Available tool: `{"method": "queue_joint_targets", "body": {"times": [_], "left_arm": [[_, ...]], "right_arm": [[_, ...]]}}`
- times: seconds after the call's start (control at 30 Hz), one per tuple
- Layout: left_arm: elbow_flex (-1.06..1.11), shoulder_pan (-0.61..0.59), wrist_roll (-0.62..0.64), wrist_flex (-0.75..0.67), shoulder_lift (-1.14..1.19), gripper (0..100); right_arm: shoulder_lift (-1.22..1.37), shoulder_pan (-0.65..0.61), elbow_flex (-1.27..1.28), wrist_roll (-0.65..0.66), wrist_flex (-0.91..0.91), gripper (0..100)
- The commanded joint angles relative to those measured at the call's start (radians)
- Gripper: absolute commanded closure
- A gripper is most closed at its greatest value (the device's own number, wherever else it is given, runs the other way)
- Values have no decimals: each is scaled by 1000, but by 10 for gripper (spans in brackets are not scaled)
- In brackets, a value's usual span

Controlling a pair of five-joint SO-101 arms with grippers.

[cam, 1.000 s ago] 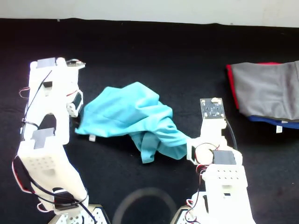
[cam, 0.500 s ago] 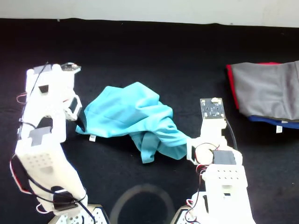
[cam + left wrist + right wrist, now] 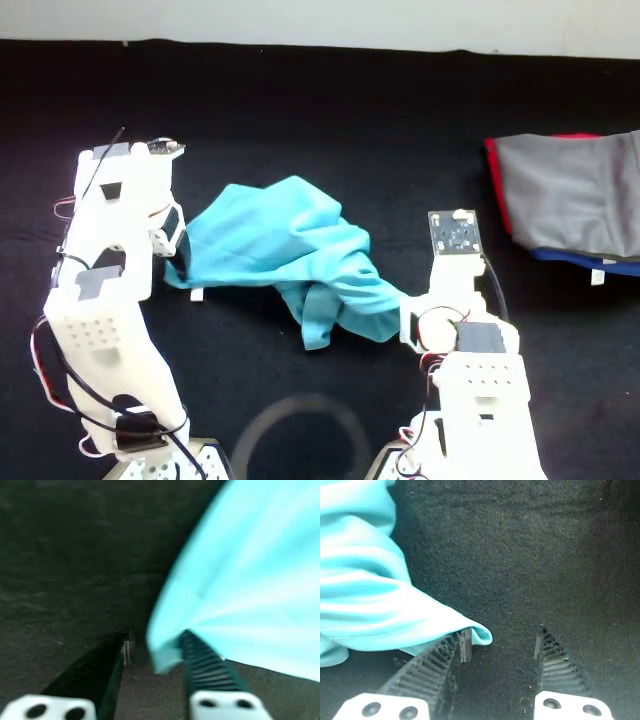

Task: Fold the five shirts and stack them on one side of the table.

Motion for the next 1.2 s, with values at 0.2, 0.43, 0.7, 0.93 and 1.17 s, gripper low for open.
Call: {"method": "queue_joint_targets", "body": {"times": [0.2,0.43,0.7,0.93,1.17], "left_arm": [[-18,31,9,80,-96,991],[-16,31,80,9,-360,991],[-18,38,137,-60,-400,992],[-18,31,158,-52,-447,992],[-16,31,158,-52,-547,992]], "right_arm": [[-8,4,-15,-8,-16,792],[-5,-216,-28,0,44,789],[-1,-395,-45,51,67,633],[199,-403,-62,54,-8,639],[456,-400,-185,54,-5,779]]}}
